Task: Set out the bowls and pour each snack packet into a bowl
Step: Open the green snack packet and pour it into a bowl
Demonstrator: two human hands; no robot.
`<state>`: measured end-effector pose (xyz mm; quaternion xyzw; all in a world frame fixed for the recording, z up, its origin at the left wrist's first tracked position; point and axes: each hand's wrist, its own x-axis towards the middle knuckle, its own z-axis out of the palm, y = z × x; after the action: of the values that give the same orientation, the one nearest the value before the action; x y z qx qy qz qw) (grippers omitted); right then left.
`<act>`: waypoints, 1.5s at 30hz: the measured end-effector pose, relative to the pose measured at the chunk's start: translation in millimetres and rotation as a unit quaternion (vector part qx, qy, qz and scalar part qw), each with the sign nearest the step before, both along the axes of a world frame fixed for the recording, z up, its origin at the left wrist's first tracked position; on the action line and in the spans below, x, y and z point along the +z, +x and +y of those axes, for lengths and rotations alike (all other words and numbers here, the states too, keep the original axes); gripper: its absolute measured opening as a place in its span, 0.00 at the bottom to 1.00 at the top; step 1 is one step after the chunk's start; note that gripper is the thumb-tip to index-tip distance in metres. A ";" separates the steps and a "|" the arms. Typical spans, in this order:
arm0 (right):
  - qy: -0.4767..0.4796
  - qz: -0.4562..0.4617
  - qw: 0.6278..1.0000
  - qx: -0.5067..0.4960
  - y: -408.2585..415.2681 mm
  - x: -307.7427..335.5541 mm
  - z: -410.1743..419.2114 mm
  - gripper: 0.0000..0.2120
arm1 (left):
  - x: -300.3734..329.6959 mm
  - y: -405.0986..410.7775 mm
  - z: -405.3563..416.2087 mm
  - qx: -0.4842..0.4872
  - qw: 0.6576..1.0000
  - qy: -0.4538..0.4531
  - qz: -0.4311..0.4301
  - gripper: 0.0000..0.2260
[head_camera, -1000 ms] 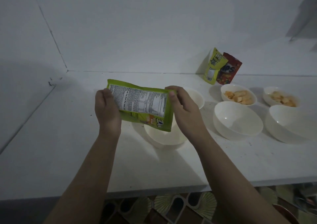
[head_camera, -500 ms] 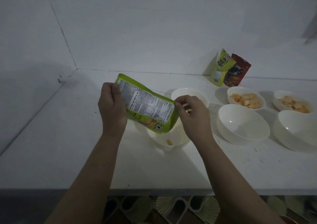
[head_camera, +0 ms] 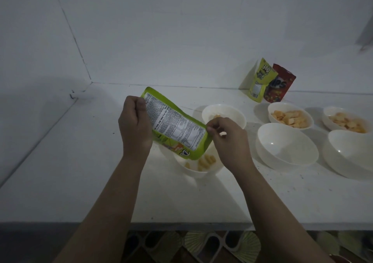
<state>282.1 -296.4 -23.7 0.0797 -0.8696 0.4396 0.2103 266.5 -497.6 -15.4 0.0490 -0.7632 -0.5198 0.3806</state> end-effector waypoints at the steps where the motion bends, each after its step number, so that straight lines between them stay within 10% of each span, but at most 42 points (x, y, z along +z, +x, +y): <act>1: -0.004 0.001 1.000 0.002 -0.2 -0.6 0.5 0.05 | -0.7 -0.4 -0.5 -0.001 1.000 -0.003 -0.001 0.10; 26: 0.095 -0.001 0.996 0.005 -0.9 10.7 -9.3 0.07 | 2.3 -4.6 -1.4 -0.065 0.997 -0.044 0.011 0.12; 39: -0.070 0.026 0.997 0.020 -18.5 44.8 -53.3 0.05 | 4.3 -4.3 10.8 -0.067 0.986 -0.155 0.007 0.16; 45: -0.231 -0.011 0.973 0.001 -12.8 30.3 -31.5 0.06 | -13.5 -4.2 14.4 -0.209 0.975 0.047 -0.062 0.22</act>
<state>269.2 -327.9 6.6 0.0251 -0.7467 0.6297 0.2127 262.3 -483.2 -28.9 -0.0613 -0.7533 -0.6192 0.2131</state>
